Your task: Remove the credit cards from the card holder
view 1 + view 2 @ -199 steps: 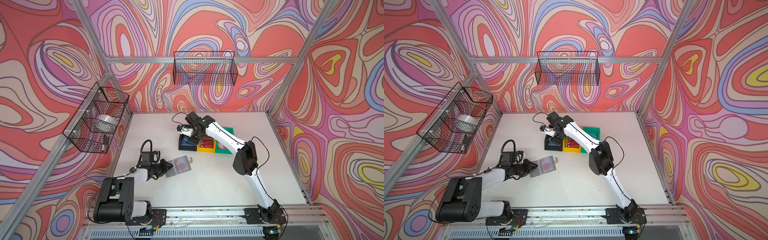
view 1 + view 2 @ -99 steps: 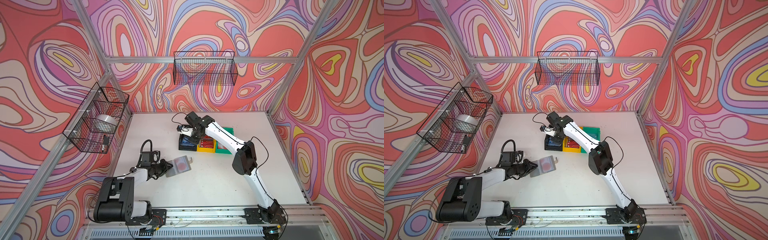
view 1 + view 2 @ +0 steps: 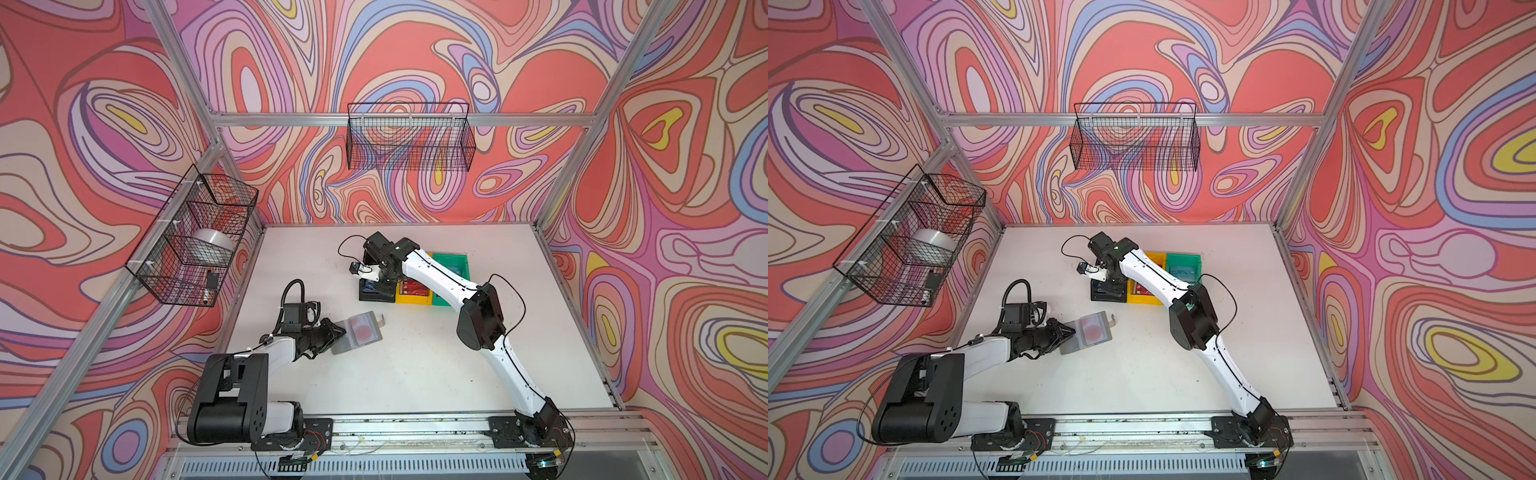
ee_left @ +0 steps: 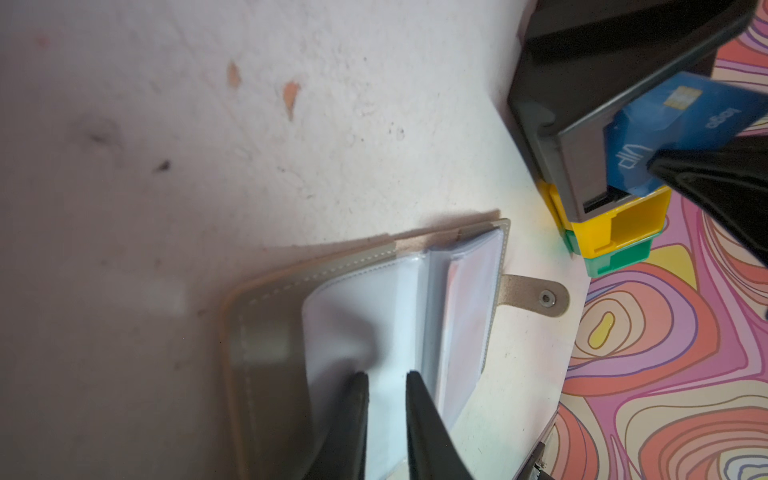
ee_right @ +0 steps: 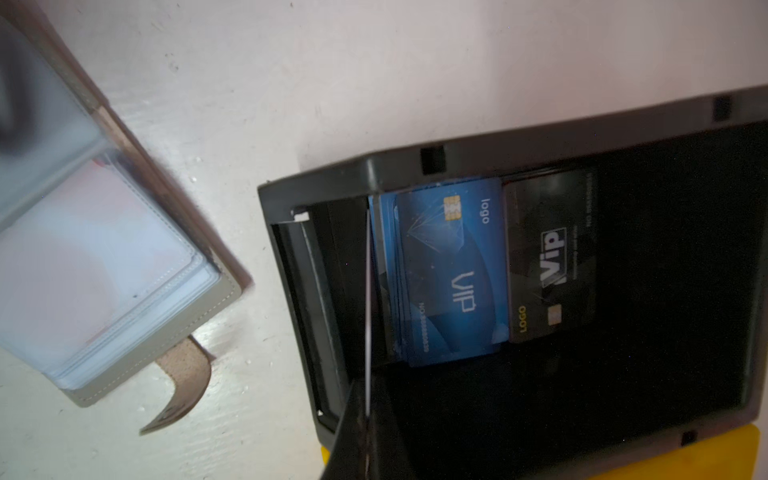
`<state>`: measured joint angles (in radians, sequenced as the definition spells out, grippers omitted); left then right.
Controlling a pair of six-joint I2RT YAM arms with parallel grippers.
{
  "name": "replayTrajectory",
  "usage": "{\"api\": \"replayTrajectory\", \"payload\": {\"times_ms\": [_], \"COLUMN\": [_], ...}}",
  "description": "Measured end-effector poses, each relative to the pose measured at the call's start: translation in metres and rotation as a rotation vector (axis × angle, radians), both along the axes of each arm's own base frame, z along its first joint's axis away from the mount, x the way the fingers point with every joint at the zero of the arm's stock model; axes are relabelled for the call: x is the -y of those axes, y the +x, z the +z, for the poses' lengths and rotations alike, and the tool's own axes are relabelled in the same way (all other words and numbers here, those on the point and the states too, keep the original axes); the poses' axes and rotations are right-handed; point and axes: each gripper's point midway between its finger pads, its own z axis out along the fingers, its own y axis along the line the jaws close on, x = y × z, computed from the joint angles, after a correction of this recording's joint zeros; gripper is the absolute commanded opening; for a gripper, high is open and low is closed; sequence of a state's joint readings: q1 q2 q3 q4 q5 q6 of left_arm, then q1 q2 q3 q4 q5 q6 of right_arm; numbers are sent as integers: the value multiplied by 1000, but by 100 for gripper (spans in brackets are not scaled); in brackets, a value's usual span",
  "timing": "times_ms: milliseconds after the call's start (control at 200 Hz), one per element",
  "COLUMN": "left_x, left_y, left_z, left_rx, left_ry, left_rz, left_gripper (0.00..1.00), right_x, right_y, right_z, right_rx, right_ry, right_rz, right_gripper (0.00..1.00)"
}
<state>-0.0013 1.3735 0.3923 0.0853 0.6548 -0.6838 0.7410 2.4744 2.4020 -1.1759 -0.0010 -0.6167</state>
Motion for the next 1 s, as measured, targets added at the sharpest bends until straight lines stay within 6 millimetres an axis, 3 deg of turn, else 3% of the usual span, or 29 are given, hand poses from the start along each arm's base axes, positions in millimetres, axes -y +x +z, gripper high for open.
{"api": "replayTrajectory", "payload": {"times_ms": [491,1002], "left_x": [2,3], "left_y": [3,5], "left_z": [0,0], "left_rx": [3,0], "left_ry": [-12,-17], "left_rz": [-8,-12], "left_gripper": [21,21], "right_x": [11,13], "right_y": [-9,5], "right_z": [-14,-11], "right_rx": [-22,45], "right_ry": [-75,-97], "right_rz": [83,69], "right_gripper": [0,21]}}
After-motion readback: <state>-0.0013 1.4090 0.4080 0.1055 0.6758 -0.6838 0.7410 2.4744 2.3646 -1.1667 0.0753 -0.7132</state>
